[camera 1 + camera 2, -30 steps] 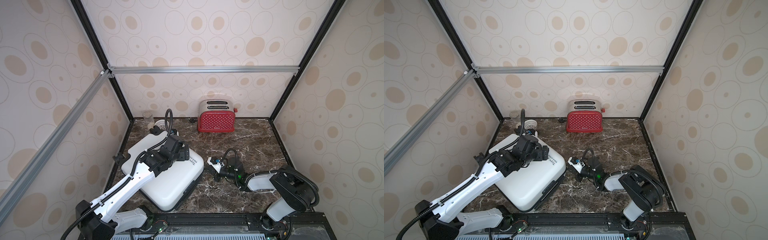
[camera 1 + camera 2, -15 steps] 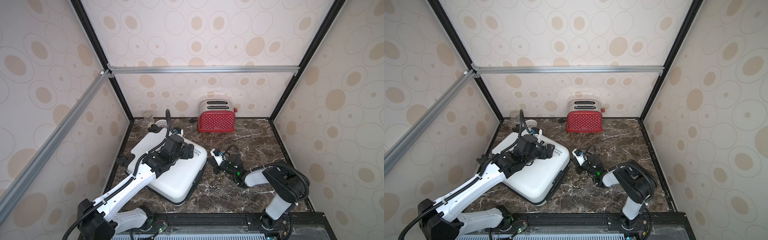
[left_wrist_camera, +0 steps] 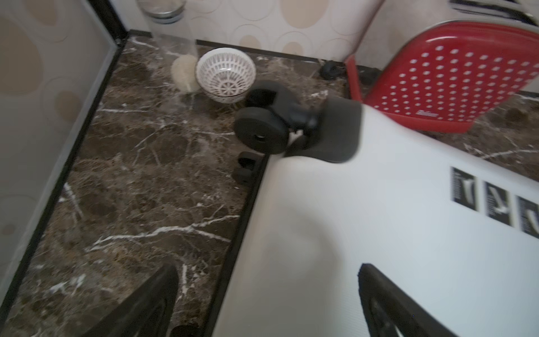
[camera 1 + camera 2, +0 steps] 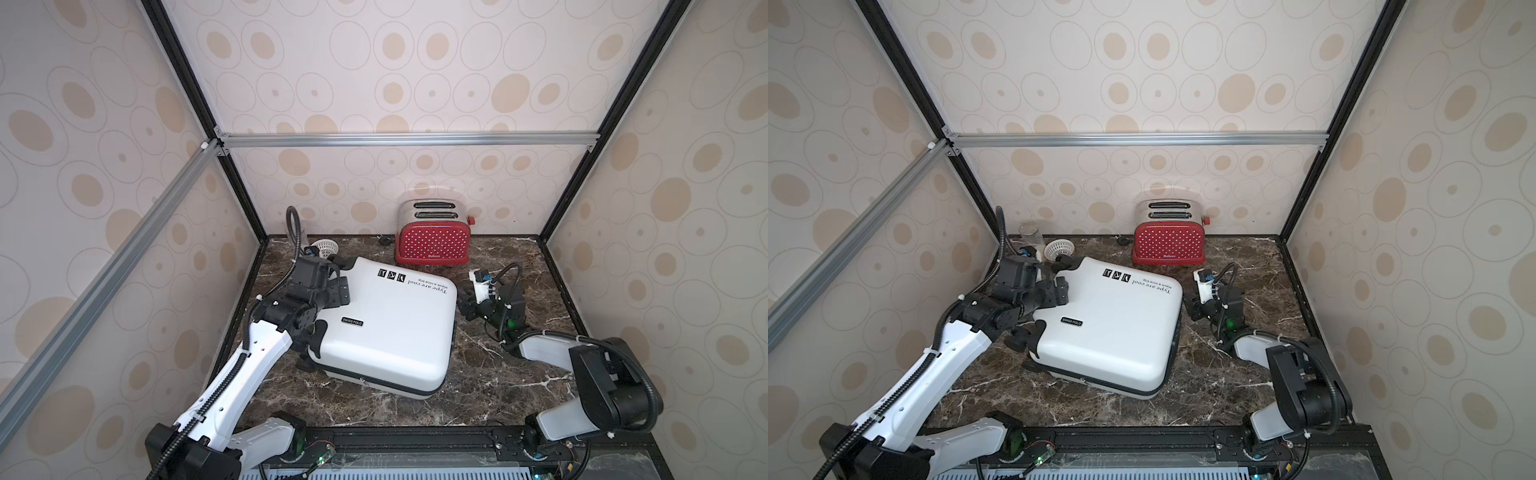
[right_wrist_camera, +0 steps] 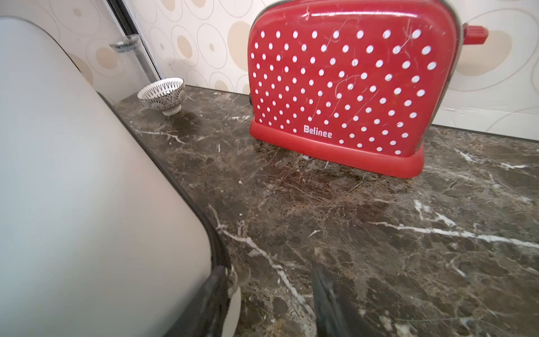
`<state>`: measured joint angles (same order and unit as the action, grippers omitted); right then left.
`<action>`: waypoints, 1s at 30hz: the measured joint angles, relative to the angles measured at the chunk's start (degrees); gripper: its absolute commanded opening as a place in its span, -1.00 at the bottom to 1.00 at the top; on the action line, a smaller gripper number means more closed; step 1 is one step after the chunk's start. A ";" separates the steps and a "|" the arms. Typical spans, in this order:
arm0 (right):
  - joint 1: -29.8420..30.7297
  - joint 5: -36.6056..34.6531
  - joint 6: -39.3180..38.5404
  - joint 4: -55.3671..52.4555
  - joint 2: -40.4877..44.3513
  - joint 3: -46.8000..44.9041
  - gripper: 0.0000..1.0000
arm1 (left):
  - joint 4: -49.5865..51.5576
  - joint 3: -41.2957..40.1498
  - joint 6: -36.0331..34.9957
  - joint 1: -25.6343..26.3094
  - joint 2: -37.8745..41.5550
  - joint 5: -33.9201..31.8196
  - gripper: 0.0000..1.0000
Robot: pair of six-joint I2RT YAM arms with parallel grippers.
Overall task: Open the suitcase zippers
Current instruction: Unzip the zipper on the suitcase, then move the suitcase to the center of the board.
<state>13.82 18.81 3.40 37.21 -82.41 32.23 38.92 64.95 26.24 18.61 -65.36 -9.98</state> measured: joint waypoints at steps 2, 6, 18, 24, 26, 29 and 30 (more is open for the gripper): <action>0.09 -0.48 2.05 -4.55 4.46 1.20 0.12 | -0.37 -1.18 0.37 -2.10 0.26 1.09 0.93; 0.79 0.31 7.37 -15.17 15.89 2.16 0.16 | -1.86 -4.15 1.25 -2.58 3.02 5.22 0.90; 14.14 5.84 30.14 -44.02 35.93 2.12 0.30 | -12.61 -12.17 3.06 -3.15 4.59 20.98 0.78; 17.57 0.46 37.13 -42.34 33.86 0.98 0.23 | -17.49 -10.84 2.16 -3.34 -0.20 21.29 0.76; 17.57 -2.03 37.70 -40.76 31.89 1.70 0.21 | -18.82 -8.87 1.38 -3.10 -3.34 20.68 0.75; 17.51 -6.54 36.54 -39.67 28.65 3.80 0.20 | -21.00 -4.81 0.07 -2.36 -9.11 19.41 0.75; 17.31 -7.78 35.80 -39.58 27.69 4.61 0.21 | -21.70 -3.39 -0.44 -2.10 -10.88 19.06 0.74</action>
<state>31.14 11.03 39.20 -2.37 -54.72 36.84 17.21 61.56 25.80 16.51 -76.25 9.08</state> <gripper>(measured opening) 0.605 0.878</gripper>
